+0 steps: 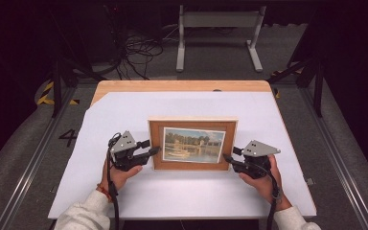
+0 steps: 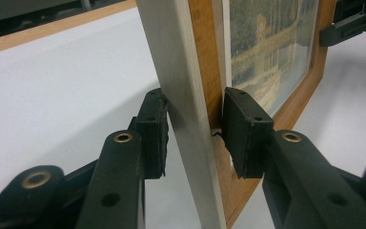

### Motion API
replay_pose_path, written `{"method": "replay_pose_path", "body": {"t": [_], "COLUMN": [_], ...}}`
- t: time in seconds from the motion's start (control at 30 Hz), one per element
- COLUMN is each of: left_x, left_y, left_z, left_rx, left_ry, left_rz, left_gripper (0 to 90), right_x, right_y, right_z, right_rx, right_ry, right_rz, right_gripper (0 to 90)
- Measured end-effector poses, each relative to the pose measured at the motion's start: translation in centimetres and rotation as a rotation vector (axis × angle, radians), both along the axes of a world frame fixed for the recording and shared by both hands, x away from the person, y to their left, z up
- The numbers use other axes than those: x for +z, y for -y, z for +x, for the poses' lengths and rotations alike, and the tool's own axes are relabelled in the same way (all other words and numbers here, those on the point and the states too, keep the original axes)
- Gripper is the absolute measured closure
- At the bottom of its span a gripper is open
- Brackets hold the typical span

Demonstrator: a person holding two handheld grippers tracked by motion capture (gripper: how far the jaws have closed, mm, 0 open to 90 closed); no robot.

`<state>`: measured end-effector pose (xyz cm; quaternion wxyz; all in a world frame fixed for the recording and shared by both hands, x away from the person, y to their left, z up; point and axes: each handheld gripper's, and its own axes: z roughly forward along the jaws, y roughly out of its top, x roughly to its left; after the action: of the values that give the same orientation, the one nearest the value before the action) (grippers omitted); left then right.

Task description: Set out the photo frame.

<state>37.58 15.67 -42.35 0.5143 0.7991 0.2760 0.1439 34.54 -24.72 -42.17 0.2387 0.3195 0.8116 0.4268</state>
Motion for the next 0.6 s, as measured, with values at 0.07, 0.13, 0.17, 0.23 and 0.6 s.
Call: {"method": "replay_pose_path", "body": {"t": [0.07,0.13,0.17,0.23,0.6], "left_x": [-0.09,-0.11,-0.11,-0.16,-0.26], "left_y": [0.21,0.36,0.36,0.36,0.48], "left_z": [0.13,0.15,0.15,0.1,-0.16], "left_rx": [0.006,0.007,0.007,0.009,0.023], "left_ry": [-0.002,0.006,0.006,0.003,0.002], "left_rz": [0.0,0.008,0.008,0.009,0.023], "left_gripper": [61.8,61.1,61.2,61.3,61.1], "right_x": [-0.02,-0.02,-0.02,-0.04,0.05], "right_y": [0.06,0.1,0.1,0.15,0.18], "right_z": [0.03,0.01,0.01,0.02,0.12], "right_rx": [-0.001,-0.003,-0.003,-0.002,-0.006], "right_ry": [0.001,0.001,0.001,0.0,0.014], "right_rz": [0.002,0.0,0.0,0.003,0.022], "right_gripper": [60.6,60.6,60.6,60.7,60.1]}}
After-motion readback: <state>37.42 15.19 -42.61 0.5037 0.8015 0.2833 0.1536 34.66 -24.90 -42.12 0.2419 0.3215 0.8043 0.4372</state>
